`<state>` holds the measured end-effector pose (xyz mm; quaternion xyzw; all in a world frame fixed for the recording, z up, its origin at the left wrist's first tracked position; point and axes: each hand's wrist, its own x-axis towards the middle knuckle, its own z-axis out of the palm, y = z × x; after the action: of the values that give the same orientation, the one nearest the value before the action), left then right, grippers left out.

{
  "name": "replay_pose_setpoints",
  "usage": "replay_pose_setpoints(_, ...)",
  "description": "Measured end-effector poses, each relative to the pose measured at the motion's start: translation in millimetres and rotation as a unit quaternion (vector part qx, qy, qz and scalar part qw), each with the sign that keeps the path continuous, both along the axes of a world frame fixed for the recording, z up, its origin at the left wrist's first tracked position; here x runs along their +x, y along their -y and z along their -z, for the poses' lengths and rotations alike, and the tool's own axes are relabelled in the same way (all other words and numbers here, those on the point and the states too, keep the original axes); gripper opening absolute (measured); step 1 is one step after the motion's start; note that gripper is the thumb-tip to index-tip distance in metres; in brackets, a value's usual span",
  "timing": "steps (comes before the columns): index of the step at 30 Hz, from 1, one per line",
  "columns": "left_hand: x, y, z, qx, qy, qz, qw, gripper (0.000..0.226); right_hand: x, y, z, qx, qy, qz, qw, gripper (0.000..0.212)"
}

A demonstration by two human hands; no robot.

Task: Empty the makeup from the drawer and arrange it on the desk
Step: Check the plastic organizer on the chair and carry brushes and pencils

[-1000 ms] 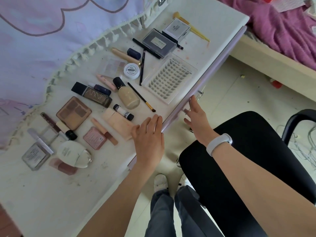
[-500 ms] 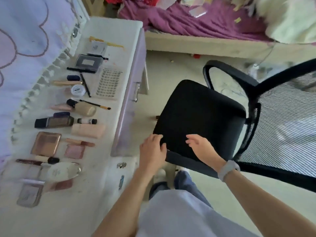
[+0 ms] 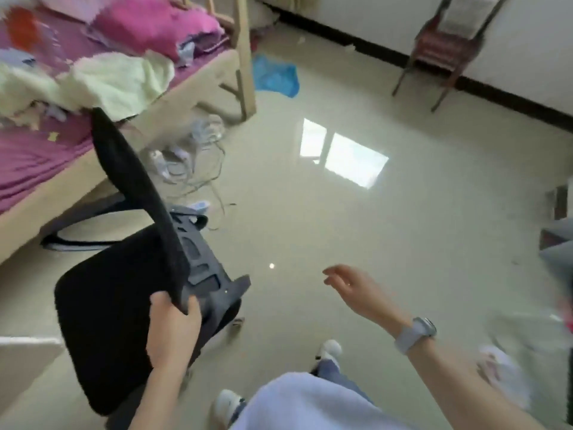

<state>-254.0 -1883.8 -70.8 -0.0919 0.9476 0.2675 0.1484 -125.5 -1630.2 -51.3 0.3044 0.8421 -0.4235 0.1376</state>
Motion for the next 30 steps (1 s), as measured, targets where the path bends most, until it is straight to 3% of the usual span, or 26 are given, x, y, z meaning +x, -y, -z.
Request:
replay_pose_setpoints(3,31,-36,8,-0.091,0.079,-0.071,0.990,0.064,34,-72,16,-0.009,0.003,0.075,0.997,0.030)
replay_pose_setpoints(5,46,-71,16,-0.118,0.141,-0.054,0.981,0.062,38,-109,26,-0.023,-0.001,0.091,0.996,0.030)
replay_pose_setpoints(7,51,-114,22,-0.118,0.160,0.025,0.980,0.050,36,-134,33,-0.041,-0.001,0.088,0.995,0.030)
replay_pose_setpoints(11,35,-222,22,-0.088,0.102,0.165,0.977,0.047,24,-177,42,-0.063,0.002,0.081,0.995,0.033)
replay_pose_setpoints(17,0,-368,28,-0.105,0.043,0.316,0.942,0.045,3,-267,53,-0.067,0.001,0.105,0.992,0.034)
replay_pose_setpoints(30,-109,-721,16,-0.028,0.027,0.564,0.825,0.039,-97,-558,34,0.000,0.033,0.211,0.977,0.033)
